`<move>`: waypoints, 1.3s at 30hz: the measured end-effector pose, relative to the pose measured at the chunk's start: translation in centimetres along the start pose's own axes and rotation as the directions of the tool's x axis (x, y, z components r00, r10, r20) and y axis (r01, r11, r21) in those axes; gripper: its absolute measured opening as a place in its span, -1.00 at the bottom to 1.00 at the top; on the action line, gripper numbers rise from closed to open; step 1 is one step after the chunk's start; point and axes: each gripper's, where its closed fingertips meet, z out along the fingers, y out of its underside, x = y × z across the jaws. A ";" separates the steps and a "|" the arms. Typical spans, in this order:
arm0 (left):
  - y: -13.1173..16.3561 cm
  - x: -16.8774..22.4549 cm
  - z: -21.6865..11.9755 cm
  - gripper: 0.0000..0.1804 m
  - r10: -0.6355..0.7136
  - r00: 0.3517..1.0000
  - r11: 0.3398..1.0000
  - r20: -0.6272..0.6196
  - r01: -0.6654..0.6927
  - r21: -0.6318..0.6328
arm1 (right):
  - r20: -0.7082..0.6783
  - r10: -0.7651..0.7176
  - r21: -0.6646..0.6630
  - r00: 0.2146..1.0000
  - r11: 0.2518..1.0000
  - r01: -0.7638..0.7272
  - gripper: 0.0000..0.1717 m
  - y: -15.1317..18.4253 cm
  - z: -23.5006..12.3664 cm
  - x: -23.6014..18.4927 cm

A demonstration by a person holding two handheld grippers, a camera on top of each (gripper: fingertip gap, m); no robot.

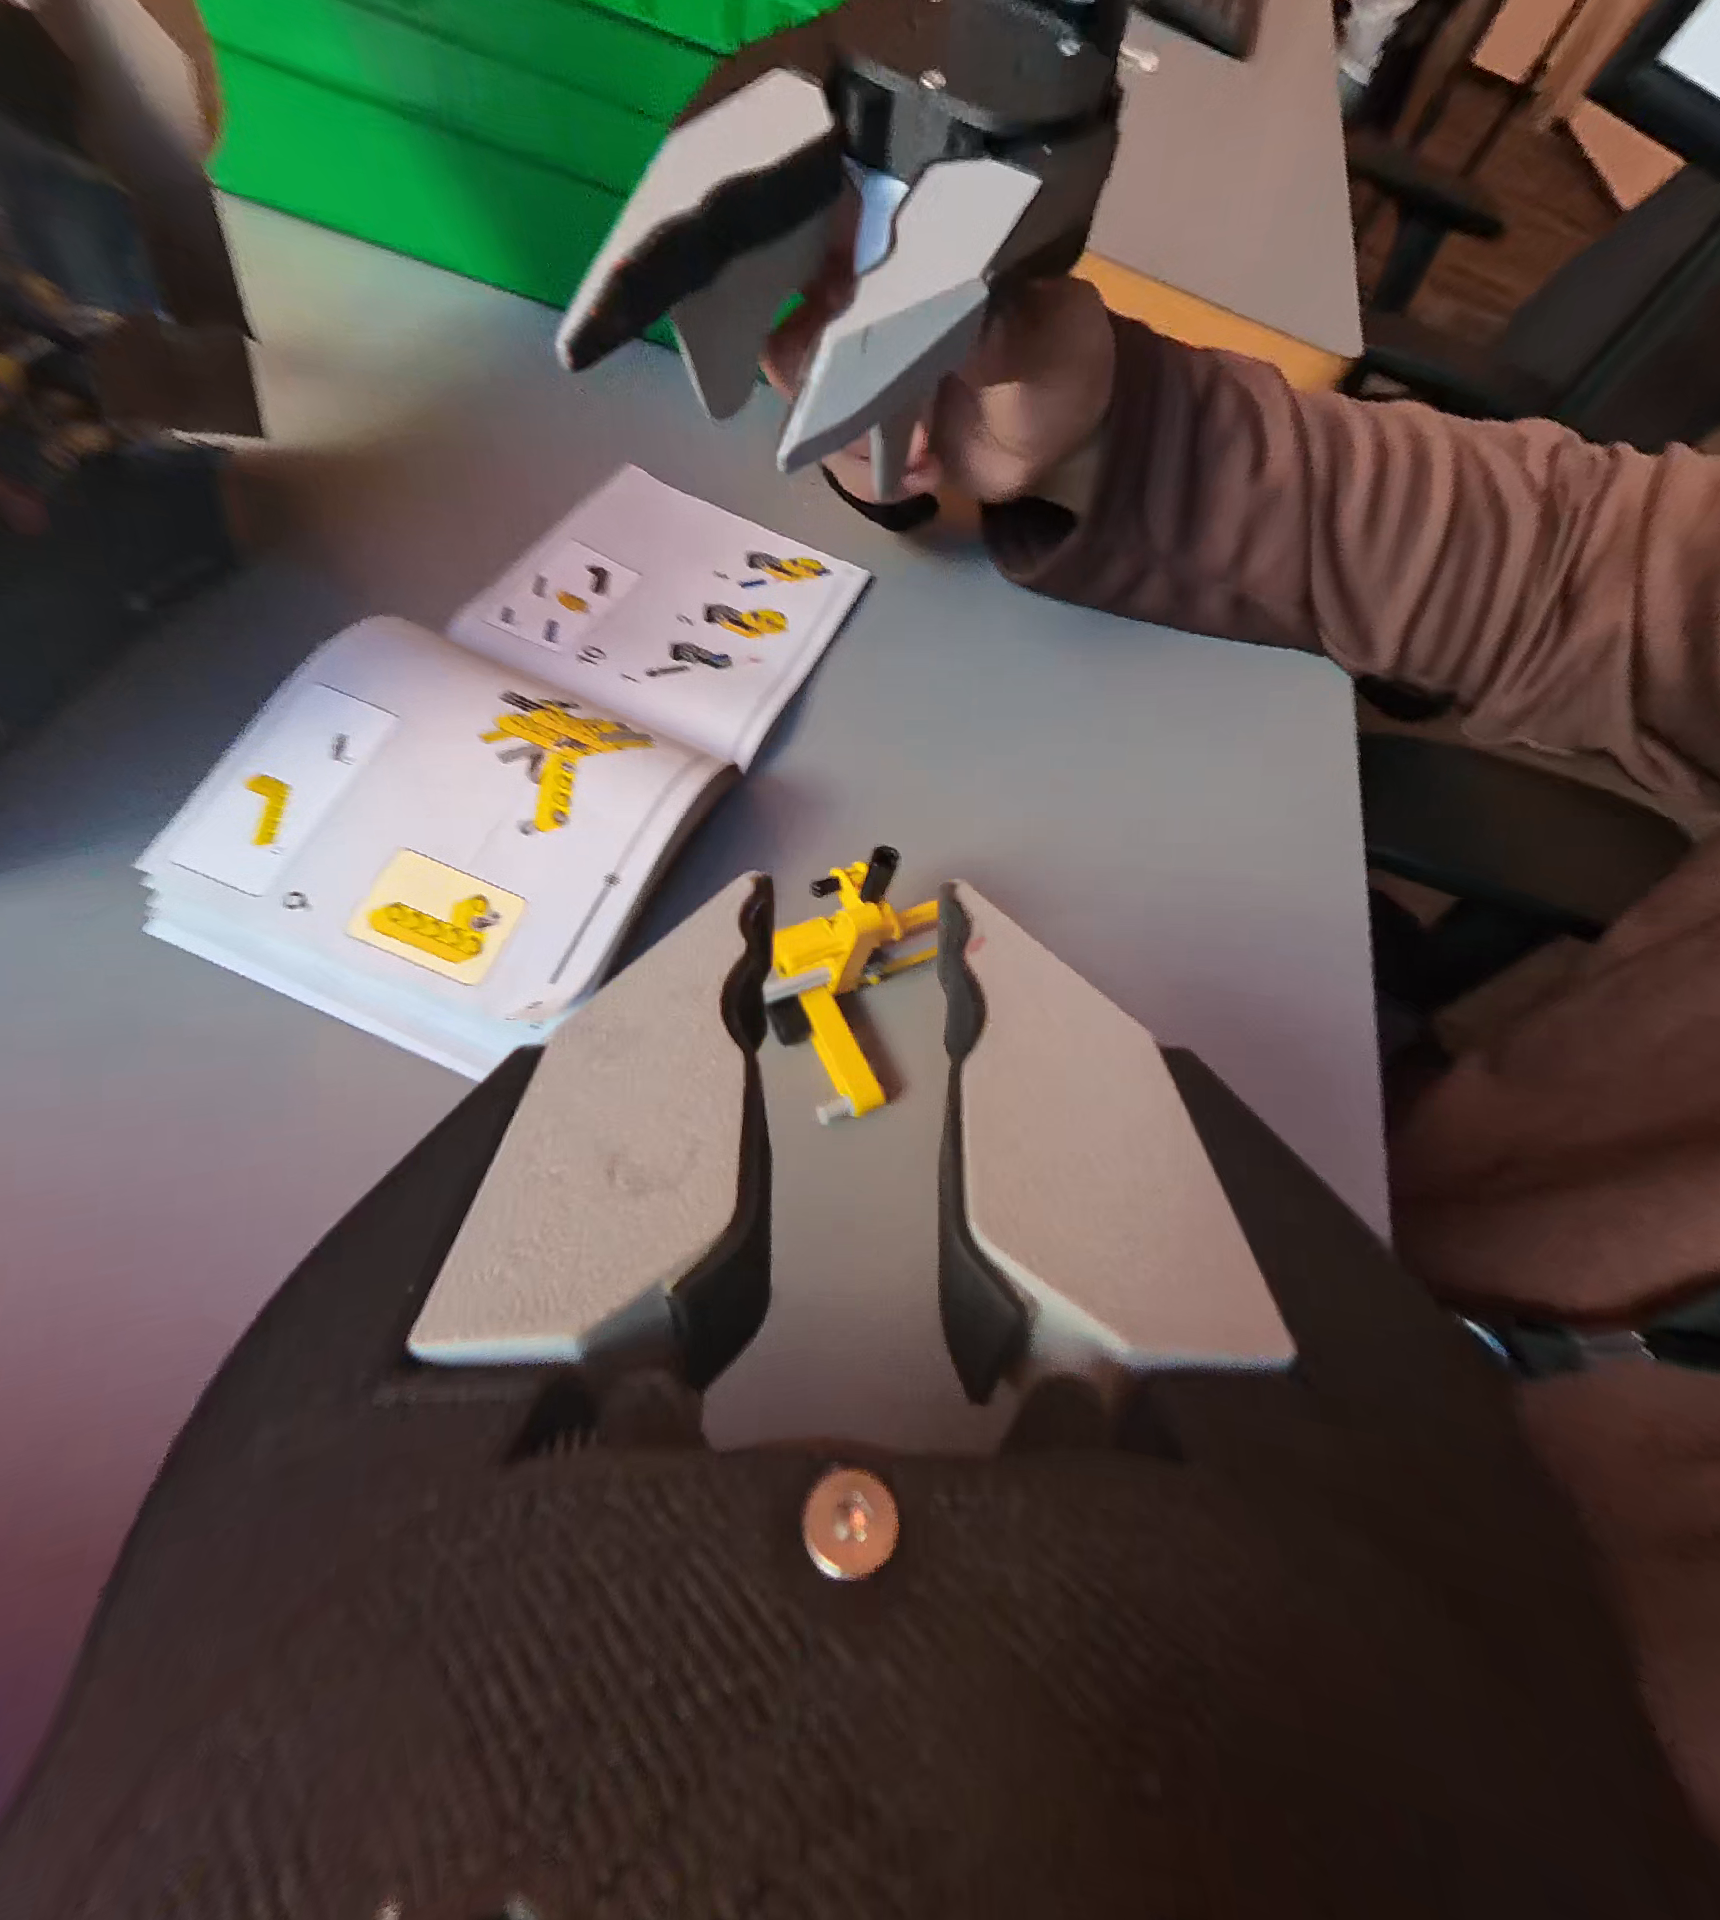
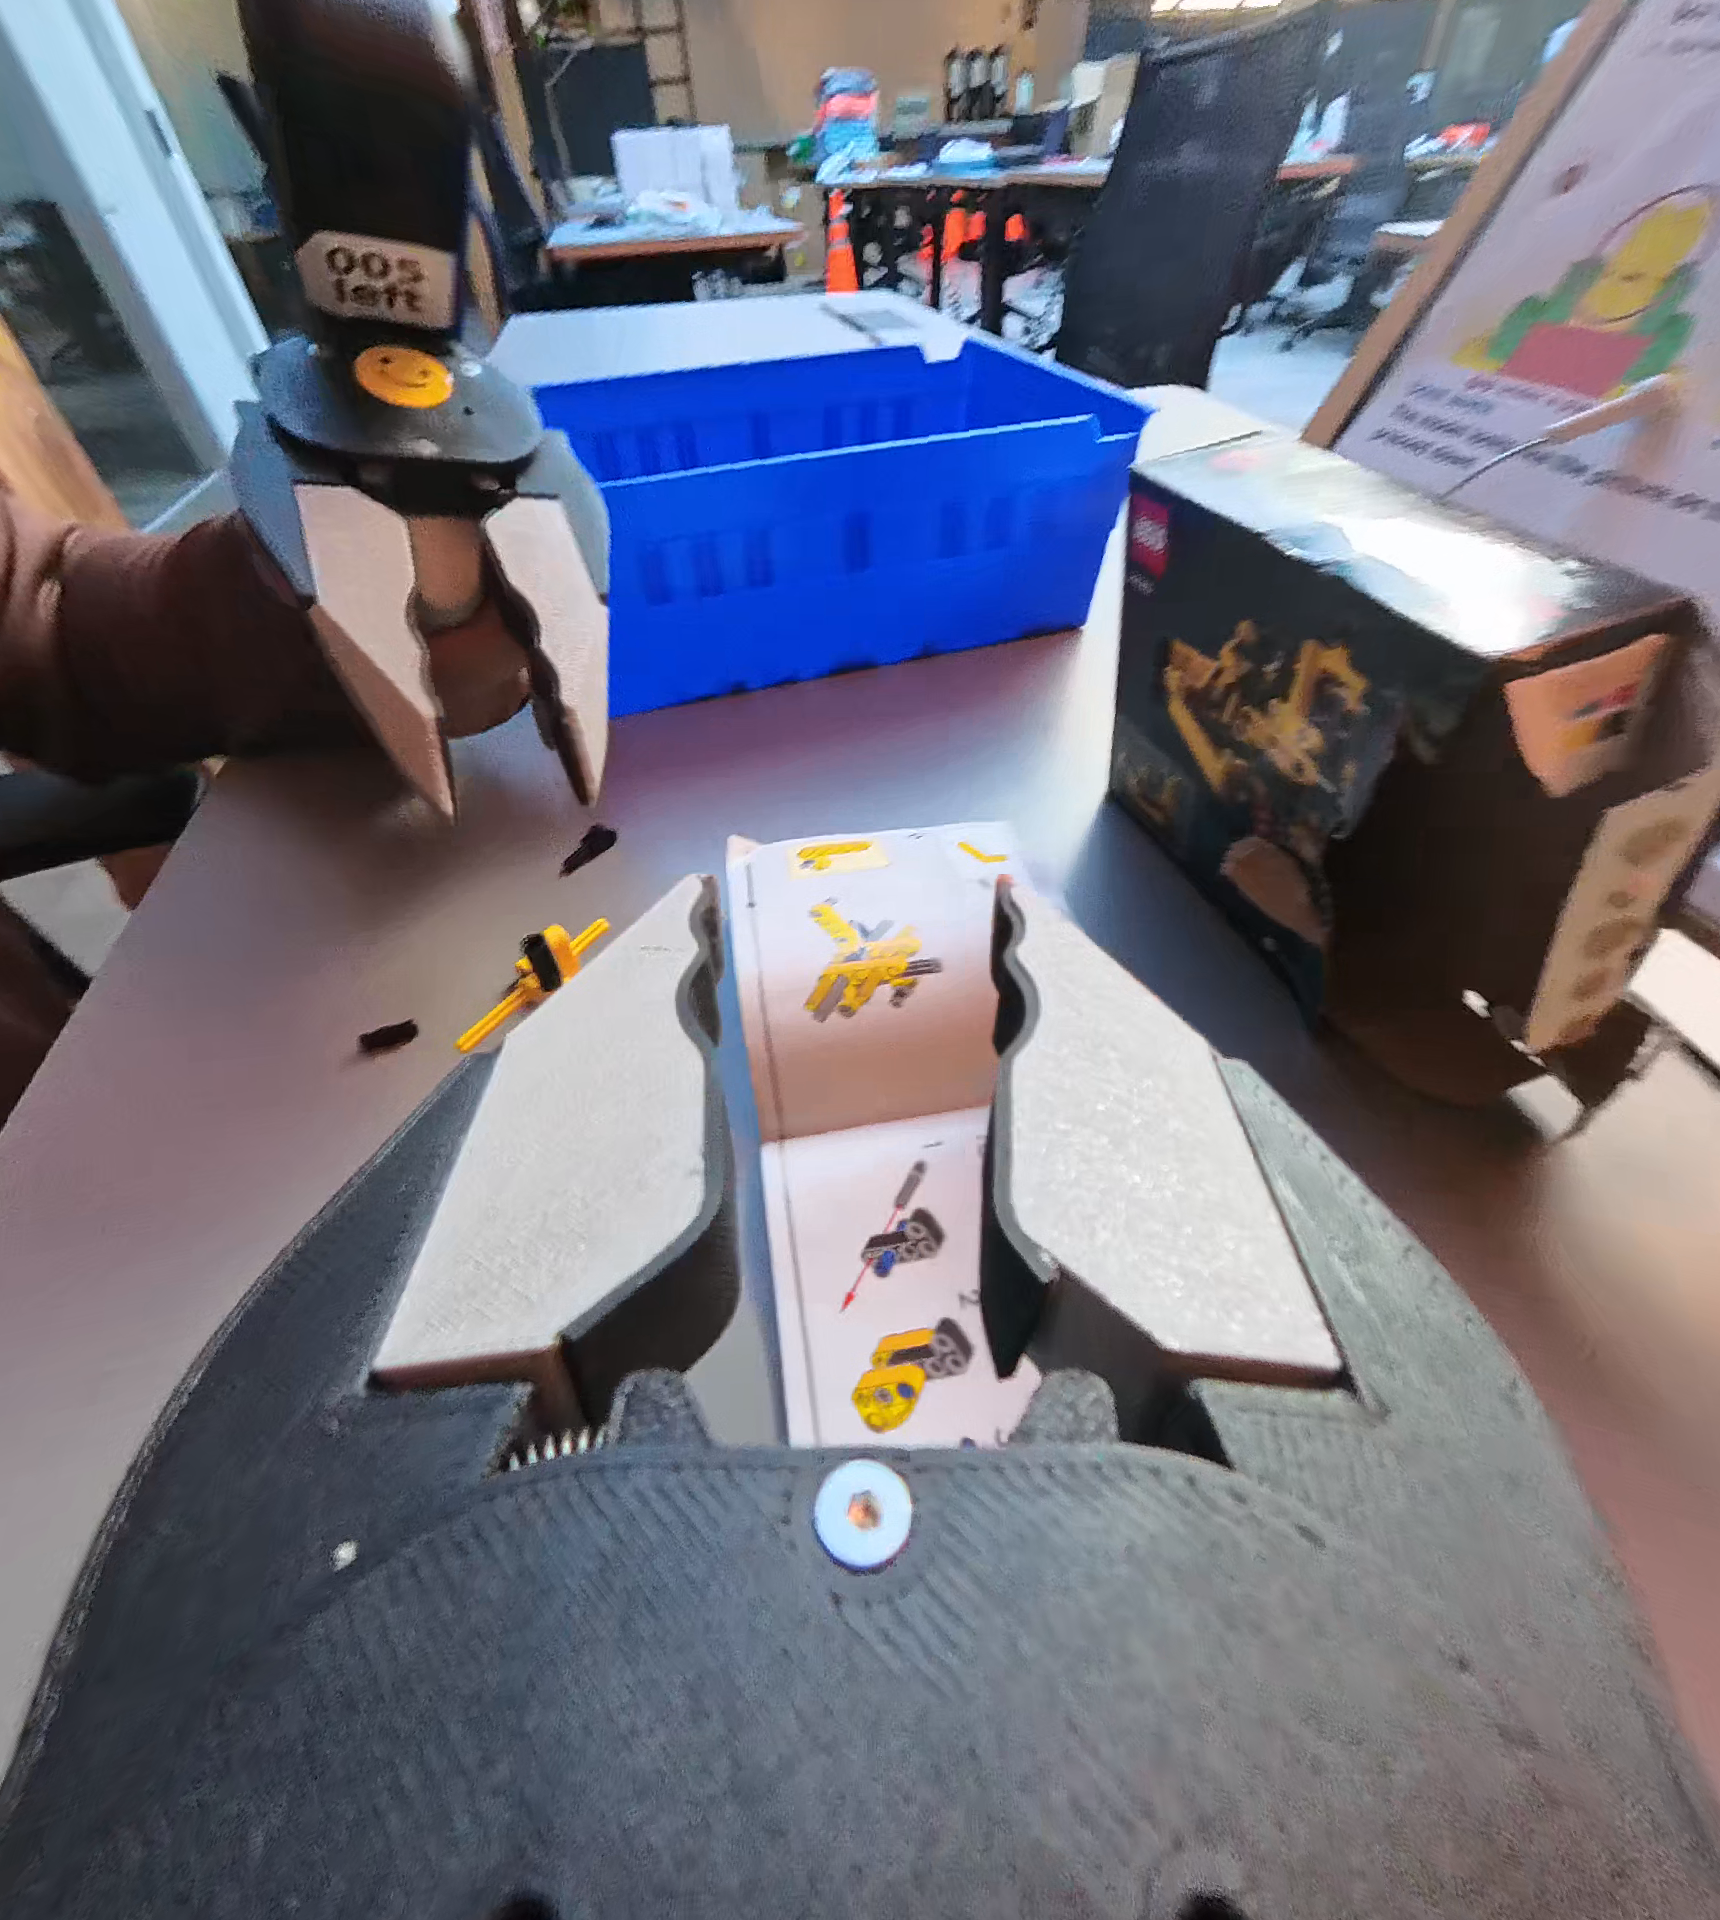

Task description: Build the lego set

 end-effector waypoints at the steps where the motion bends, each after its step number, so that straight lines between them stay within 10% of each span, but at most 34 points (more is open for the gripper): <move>1: -0.1 -0.4 0.0 -0.68 0.006 1.000 1.000 0.027 -0.006 0.009 | -0.028 0.001 0.015 1.000 1.000 -0.001 -0.44 -0.2 -0.2 0.5; 23: -2.5 -3.0 -1.1 -0.14 -0.110 0.983 0.979 0.149 0.082 0.185 | -0.401 -0.163 -0.131 0.902 0.984 0.119 -0.40 1.8 -0.2 5.9; 39: -4.3 -2.1 -2.0 -0.22 -0.010 0.980 0.958 0.197 -0.047 0.281 | -0.595 -0.293 -0.265 0.748 0.951 0.162 -0.55 1.7 -1.6 7.9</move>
